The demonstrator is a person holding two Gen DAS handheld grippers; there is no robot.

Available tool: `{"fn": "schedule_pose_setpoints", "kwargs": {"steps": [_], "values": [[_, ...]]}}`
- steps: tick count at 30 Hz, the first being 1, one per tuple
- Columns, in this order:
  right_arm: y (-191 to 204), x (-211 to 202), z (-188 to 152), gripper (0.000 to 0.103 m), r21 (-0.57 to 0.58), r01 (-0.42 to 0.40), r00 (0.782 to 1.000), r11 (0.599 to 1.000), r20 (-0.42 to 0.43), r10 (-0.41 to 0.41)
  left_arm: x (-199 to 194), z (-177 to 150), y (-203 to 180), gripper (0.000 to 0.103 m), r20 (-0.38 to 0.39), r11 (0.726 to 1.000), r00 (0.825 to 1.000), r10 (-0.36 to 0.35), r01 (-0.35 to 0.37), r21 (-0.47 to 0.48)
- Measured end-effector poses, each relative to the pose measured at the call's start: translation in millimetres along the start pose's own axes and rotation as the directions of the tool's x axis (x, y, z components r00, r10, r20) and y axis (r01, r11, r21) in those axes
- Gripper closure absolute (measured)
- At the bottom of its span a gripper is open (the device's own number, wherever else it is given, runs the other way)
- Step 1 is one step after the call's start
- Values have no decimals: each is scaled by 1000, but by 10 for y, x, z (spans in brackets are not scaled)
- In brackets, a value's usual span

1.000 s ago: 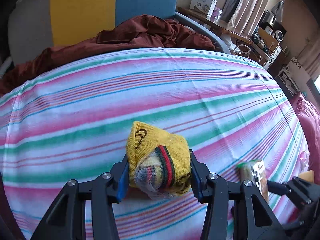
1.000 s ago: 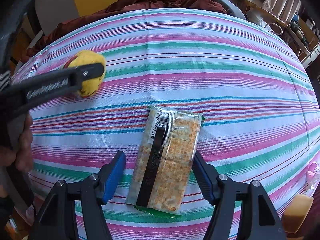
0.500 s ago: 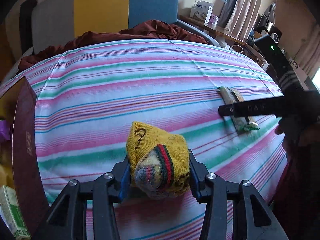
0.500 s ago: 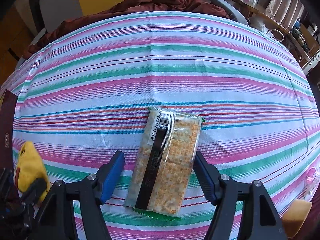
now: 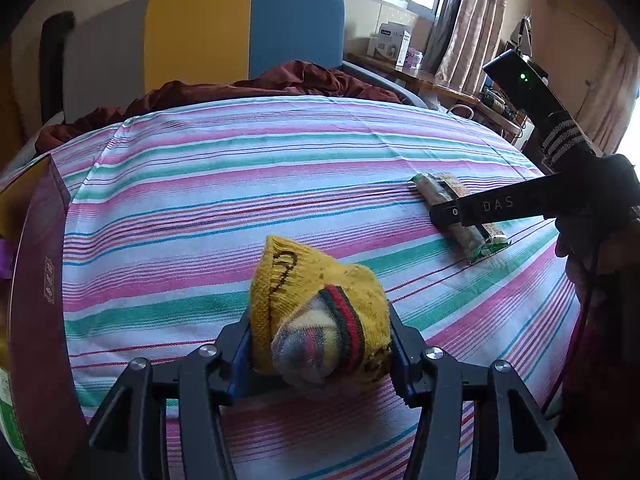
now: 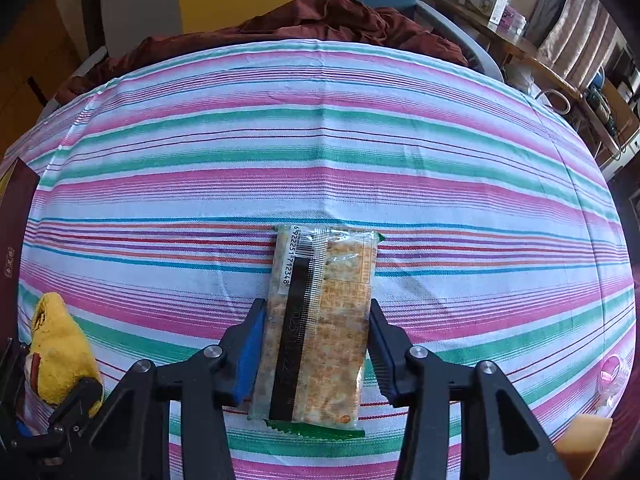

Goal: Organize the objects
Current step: 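Carry the yellow sock with the left tool while the right tool carries the cracker bag to the tray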

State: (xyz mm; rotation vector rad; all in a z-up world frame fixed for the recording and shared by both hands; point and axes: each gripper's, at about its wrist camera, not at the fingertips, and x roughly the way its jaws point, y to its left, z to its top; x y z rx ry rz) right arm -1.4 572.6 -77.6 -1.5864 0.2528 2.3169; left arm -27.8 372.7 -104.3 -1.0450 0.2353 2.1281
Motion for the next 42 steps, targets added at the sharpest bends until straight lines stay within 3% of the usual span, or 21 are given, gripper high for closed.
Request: {"fn": "schedule_pose_setpoints", "kwargs": {"steps": [9,20,28,33,38,42], "values": [[15,17,-13,52,16,-33,999,999,6,33,27,-40,-74,42,10,999,1000,10,-11,49],[120,-6,-8,52,18,-3,1000,1000,20,3,28,-59,-106,42,21,998,1000,21,-22,58],[144,19,-16,53,-1,6,1000,1000,29,-6,24,-69,-133,44,23,997,999,40,-41,70],[154,10,-5,54,5,19,999,1000,38,-19,-7,-54,-162,54,10,995,998,61,-62,79],[180,-1,-21,55,-10,25,998,1000,51,-25,-236,-10,-100,56,-8,998,998,63,-63,26],[168,65,4,55,-19,33,998,999,59,-31,-664,57,-74,56,78,994,992,97,-100,41]]}}
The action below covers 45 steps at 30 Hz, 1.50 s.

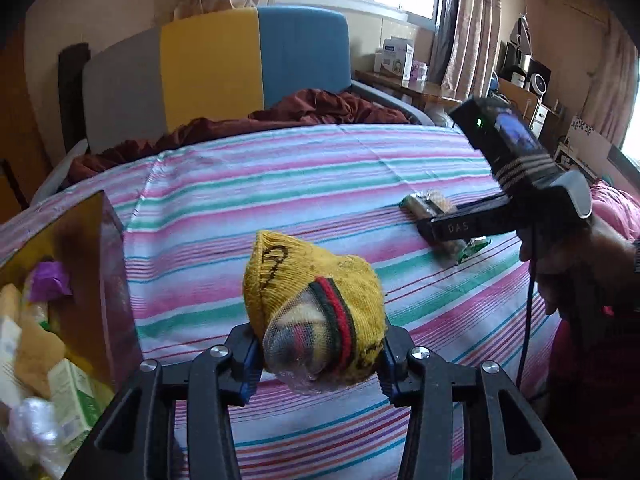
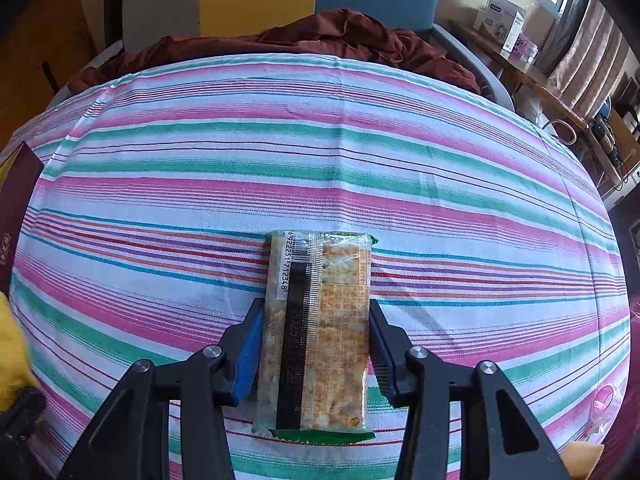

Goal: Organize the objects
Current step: 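Carry the yellow sock with the left tool while the right tool carries the cracker bag to the tray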

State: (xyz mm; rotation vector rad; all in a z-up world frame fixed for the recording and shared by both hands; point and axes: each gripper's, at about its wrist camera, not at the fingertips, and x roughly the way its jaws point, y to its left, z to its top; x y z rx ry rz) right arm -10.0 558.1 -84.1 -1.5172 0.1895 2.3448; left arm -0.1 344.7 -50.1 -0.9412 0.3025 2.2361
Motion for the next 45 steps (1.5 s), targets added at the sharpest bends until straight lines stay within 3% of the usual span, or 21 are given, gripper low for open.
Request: {"fn": "schedule_pose_setpoints", "kwargs": {"steps": [7,17,20,26,29,34,36,39,45], "values": [[-13,-21,-38,55,-7,8,1000,1000,23,-8,-594,83,338,56,101,995,991,91,-88,-35],[56,-53,-19,55,44,60,998,997,-36,-58,-956,-124,1130,55,90,966,974,208,-190,-176],[207,-151,-14,55,63,1,999,998,-44,1,-1033,-244,1451,55,68,949,976,206,-182,-257],[916,-559,141,55,14,-182,983,983,42,181,-1245,-549,2102,55,36,886,973,226,-190,-424],[1458,-778,214,55,-78,-261,961,962,73,266,-1378,-721,2344,55,38,855,971,236,-189,-483],[2325,-971,295,55,-219,-370,919,903,60,391,-1496,-892,2538,55,46,827,974,220,-161,-538],[2624,-975,311,55,-257,-391,909,884,42,414,-1482,-904,2567,55,50,819,981,186,-127,-559],[3007,-889,368,55,-305,-395,909,867,9,417,-1429,-829,2522,54,66,832,986,154,-93,-548],[3320,-624,571,55,-301,-392,917,869,-56,394,-1137,-641,2503,51,40,829,992,122,-79,-554]]}}
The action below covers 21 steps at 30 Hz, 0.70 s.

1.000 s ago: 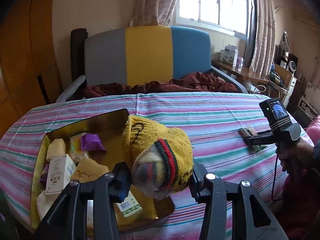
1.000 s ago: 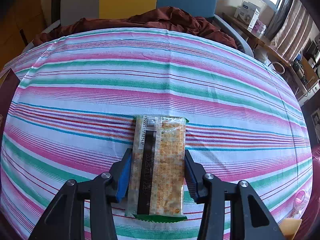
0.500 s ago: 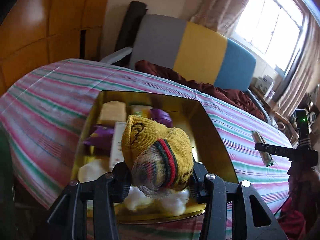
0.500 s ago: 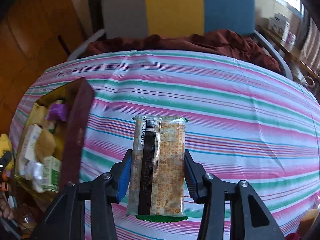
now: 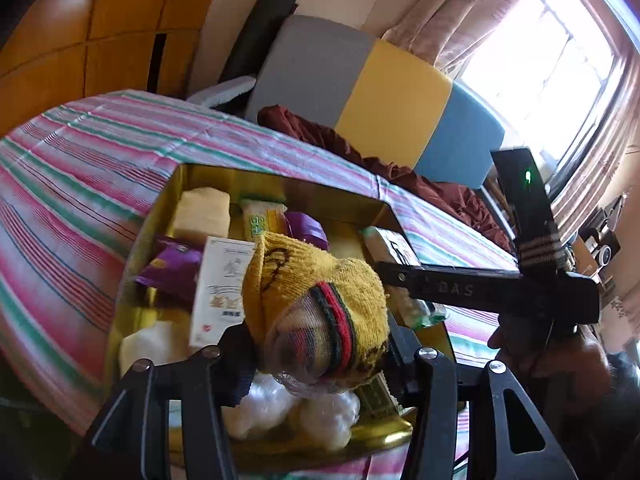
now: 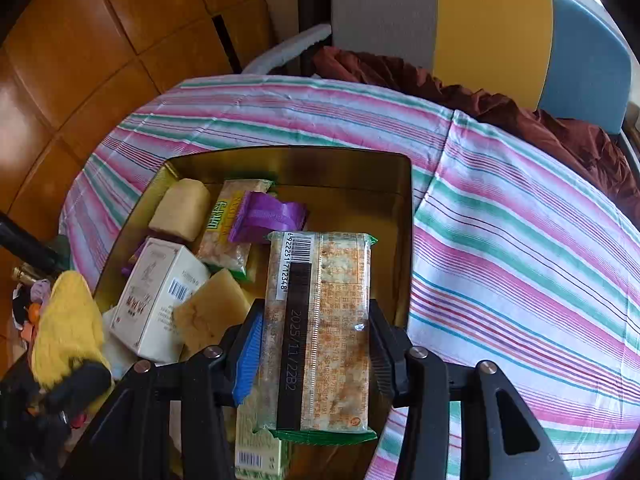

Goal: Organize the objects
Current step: 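Open the left tool over the tray while the right tool releases the cracker bag into it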

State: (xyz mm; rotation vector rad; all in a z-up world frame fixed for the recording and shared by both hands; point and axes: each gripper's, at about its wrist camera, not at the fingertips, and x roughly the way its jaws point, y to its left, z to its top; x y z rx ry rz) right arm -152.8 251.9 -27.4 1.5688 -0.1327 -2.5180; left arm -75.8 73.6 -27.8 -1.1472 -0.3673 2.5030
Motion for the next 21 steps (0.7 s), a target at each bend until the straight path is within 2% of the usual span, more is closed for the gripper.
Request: {"fn": "schedule_pose_setpoints", "kwargs": {"steps": [4,8,15,21], "values": [[19,77,50,55,-32,17,1000,999,-16,-18,247,50,-55,50,-39,1000,999,9,-9,5],[-58,19,27,54,-7,13,1000,1000,4,-13,386,49,-89,41,-59,999,998,37,-36,9],[-114,-149,-151,54,28,18,998,999,55,-19,297,2,-160,31,-12,994,997,82,-81,72],[-30,-327,-352,54,34,71,991,997,111,-74,-15,-39,-130,21,74,980,983,169,-176,96]]}}
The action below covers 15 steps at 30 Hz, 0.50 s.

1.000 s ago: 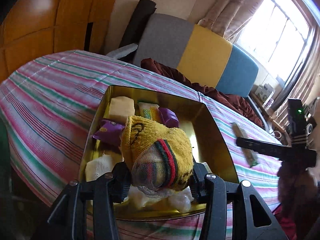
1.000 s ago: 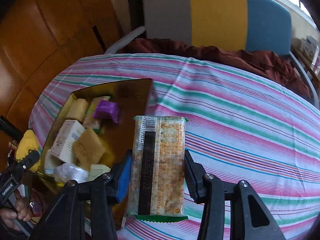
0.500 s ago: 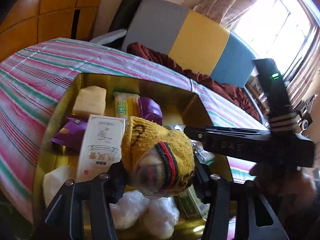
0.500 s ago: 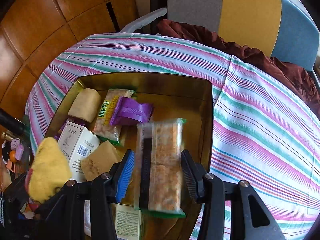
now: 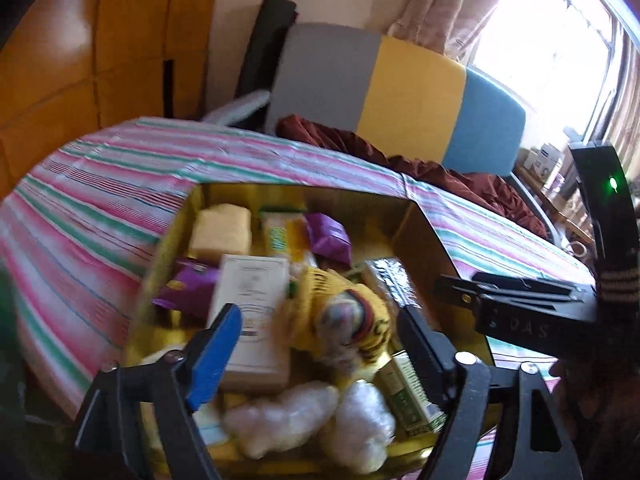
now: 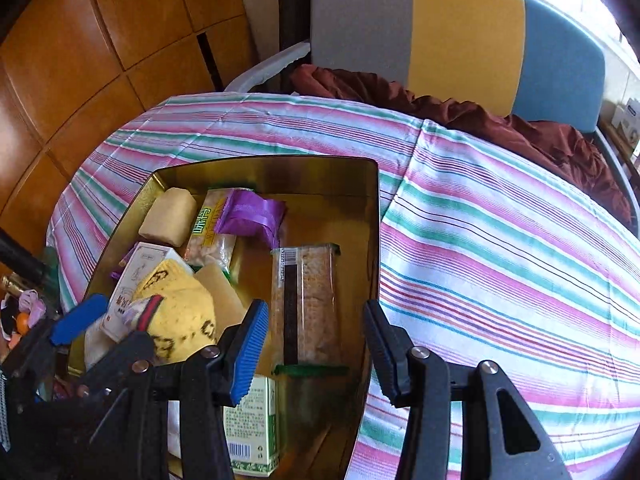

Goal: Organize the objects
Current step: 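Open the left tool over the tray while the right tool releases the cracker bag into it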

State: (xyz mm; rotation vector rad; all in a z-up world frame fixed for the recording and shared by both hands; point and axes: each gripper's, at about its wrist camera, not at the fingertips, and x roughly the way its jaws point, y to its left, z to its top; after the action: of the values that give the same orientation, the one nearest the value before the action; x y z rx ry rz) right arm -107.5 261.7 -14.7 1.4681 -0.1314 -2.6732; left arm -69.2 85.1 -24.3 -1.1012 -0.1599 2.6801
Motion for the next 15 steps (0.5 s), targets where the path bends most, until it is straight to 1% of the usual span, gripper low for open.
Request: {"fn": "schedule_pose_setpoints", "kwargs": {"steps": [2,5,6,8,10,15], "values": [[26,-74,-77,52,13,5,1000,1000,21,-5,-104,-16,34,18,21,1000,999,27,-27,8],[86,-170,-228,52,18,5,999,1000,48,-6,-251,-64,83,8,39,998,997,63,-63,7],[116,-197,-286,52,15,10,998,1000,54,-11,-304,-90,96,5,48,996,995,85,-85,8],[162,-251,-397,52,17,11,997,1000,70,-12,-384,-124,109,0,59,993,991,119,-119,6],[186,-317,-523,52,15,5,996,1000,92,-6,-466,-170,145,0,65,991,989,131,-131,-4],[198,-466,-756,50,54,37,986,998,162,-45,-586,-280,164,0,68,983,981,184,-185,19]]}}
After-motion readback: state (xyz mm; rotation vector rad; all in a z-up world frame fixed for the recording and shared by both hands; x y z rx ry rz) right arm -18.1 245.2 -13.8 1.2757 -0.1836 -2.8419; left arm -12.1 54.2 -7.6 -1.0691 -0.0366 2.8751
